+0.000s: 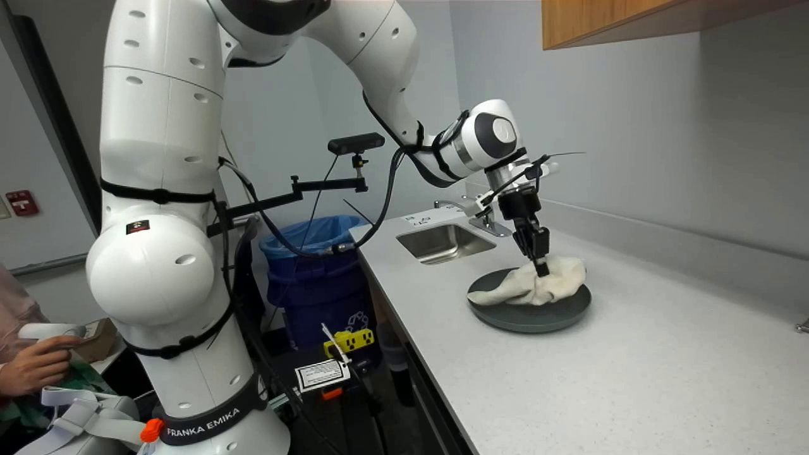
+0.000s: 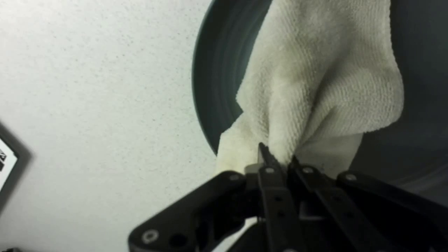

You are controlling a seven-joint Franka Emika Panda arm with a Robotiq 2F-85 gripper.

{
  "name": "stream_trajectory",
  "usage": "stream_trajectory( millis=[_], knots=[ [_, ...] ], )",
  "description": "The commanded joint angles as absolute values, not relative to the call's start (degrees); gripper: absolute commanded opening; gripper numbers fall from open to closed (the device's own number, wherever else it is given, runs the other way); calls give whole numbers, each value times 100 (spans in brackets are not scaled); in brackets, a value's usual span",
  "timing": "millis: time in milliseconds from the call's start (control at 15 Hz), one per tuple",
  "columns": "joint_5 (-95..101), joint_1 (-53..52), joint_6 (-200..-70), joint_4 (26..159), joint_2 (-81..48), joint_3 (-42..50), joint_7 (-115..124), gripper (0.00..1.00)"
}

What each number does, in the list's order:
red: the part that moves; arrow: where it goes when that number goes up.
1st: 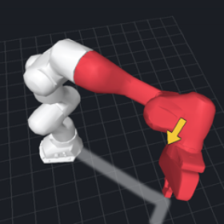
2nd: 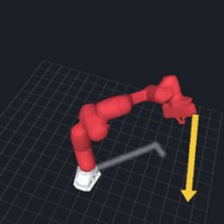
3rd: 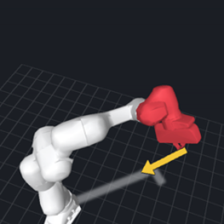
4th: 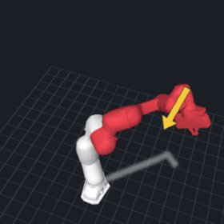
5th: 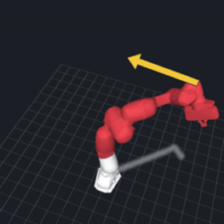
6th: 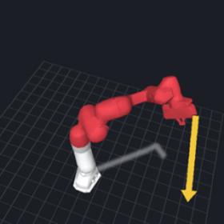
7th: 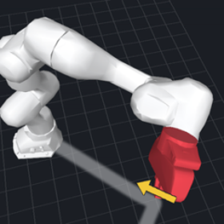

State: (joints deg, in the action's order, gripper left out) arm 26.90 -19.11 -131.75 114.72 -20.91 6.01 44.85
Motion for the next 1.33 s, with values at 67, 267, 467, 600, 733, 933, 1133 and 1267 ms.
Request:
stream_trajectory(
  millis=[67, 267, 467, 600, 733, 933, 1133, 1267],
  knots=[
    [3284, -1912, -12552, 11762, -1810, 535, 5222, 2],
    [3268, -1822, -12265, 11814, -1818, 389, 5385, 2],
    [3002, -1680, -12415, 11909, -1819, 214, 5215, 2],
    [2782, -1561, -12699, 11978, -1816, 88, 5038, 2],
    [2506, -1440, -13128, 12064, -1820, -34, 4851, 2],
    [1956, -1402, -13573, 11515, -2208, -252, 4365, 2],
    [1520, -1447, -13898, 11138, -2370, -416, 3870, 2],
    [1315, -1483, -13981, 10948, -2450, -485, 3587, 2]
  ],
)
